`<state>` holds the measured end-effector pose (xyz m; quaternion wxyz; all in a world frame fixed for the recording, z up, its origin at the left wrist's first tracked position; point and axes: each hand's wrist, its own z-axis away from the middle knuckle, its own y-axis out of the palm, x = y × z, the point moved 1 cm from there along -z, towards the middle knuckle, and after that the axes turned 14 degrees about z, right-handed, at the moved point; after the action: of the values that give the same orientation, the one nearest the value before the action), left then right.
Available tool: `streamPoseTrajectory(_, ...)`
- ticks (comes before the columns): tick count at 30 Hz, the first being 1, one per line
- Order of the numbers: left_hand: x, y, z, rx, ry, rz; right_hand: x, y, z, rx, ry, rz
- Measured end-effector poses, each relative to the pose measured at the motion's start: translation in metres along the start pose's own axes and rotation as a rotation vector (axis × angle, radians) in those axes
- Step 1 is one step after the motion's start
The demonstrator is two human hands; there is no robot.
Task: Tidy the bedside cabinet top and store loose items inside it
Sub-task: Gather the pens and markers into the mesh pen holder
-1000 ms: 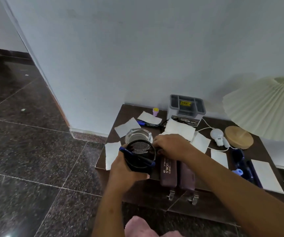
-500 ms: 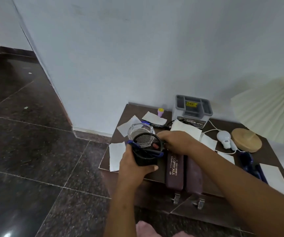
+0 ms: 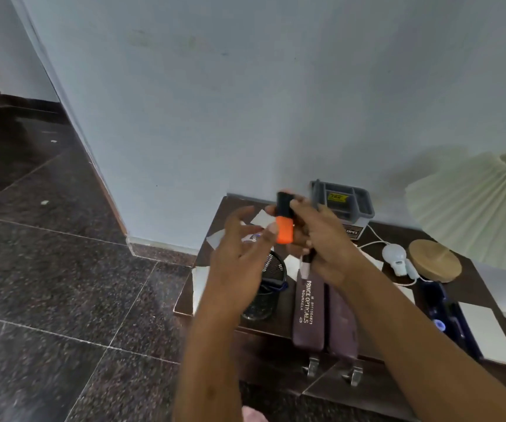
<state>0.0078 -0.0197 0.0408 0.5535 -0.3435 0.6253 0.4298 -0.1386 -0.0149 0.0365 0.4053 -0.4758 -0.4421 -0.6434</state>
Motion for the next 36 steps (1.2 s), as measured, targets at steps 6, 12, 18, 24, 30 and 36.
streamPoseTrajectory(6,0.022,-0.002,-0.003,-0.281,-0.085,0.078,-0.005,0.012,0.003,0.064,0.166,0.356)
streamPoseTrajectory(12,0.012,-0.032,-0.005,-0.238,-0.14,-0.283,0.015,0.005,-0.001,0.283,0.173,1.361)
streamPoseTrajectory(18,0.005,-0.023,-0.007,-0.108,-0.14,-0.694,0.024,0.014,-0.002,0.51,0.173,1.794)
streamPoseTrajectory(24,0.01,-0.019,-0.005,-0.116,-0.159,-0.81,0.007,0.005,-0.002,0.306,0.213,1.239)
streamPoseTrajectory(30,0.022,-0.008,-0.006,-0.078,-0.159,-0.879,-0.005,0.001,-0.017,0.061,-0.162,0.592)
streamPoseTrajectory(36,0.028,-0.003,-0.005,-0.123,-0.177,-0.859,-0.049,-0.002,-0.015,0.014,-0.17,0.737)
